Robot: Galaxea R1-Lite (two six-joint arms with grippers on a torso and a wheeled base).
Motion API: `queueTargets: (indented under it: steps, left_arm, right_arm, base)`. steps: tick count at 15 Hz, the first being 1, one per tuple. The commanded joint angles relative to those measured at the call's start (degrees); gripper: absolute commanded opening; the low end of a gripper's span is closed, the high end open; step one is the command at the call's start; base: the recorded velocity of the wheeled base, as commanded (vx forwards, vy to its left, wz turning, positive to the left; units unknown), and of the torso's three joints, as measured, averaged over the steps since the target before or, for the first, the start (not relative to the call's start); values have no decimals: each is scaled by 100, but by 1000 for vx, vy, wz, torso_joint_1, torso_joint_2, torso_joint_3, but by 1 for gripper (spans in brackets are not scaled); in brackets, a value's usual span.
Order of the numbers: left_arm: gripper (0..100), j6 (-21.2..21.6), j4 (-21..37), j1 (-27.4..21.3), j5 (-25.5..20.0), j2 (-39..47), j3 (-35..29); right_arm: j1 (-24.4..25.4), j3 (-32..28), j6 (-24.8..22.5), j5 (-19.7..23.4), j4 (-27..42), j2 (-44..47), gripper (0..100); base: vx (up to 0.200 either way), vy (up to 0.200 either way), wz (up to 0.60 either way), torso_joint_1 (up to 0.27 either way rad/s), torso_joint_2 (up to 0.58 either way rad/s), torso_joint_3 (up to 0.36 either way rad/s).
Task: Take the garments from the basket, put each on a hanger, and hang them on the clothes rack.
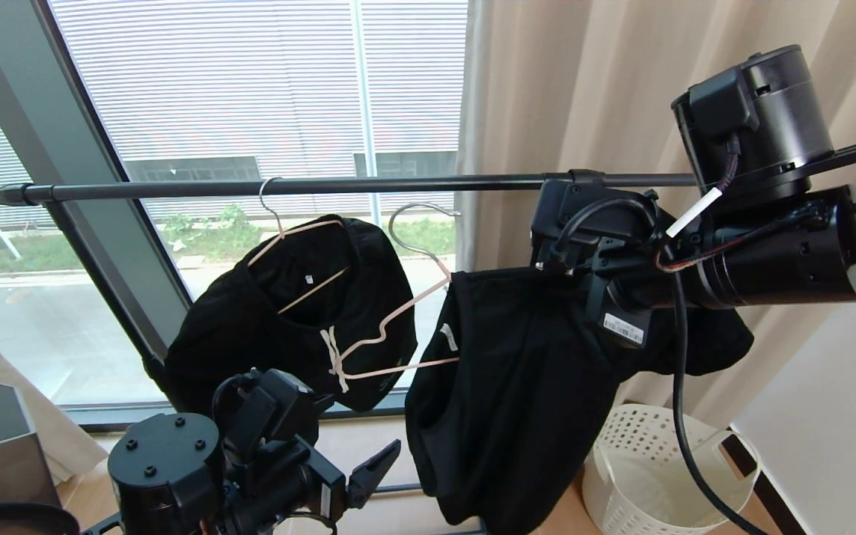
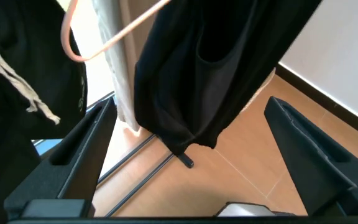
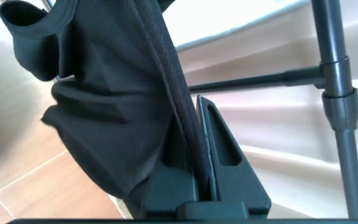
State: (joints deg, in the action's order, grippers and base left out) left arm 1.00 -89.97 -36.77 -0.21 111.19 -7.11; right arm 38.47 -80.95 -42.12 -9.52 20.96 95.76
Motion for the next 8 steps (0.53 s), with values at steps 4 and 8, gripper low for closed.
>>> queueTargets:
  steps: [4, 8]
  left_arm:
    - [100, -91, -3, -164, 135, 298, -212]
    - [100, -100, -3, -305, 443, 368, -379]
  right_arm:
    - [240, 53, 424, -226, -4, -13, 0]
    - [477, 53, 591, -322, -4, -13, 0]
  base:
    - [0, 0, 0, 0, 0, 0]
    - [0, 0, 0, 0, 0, 0]
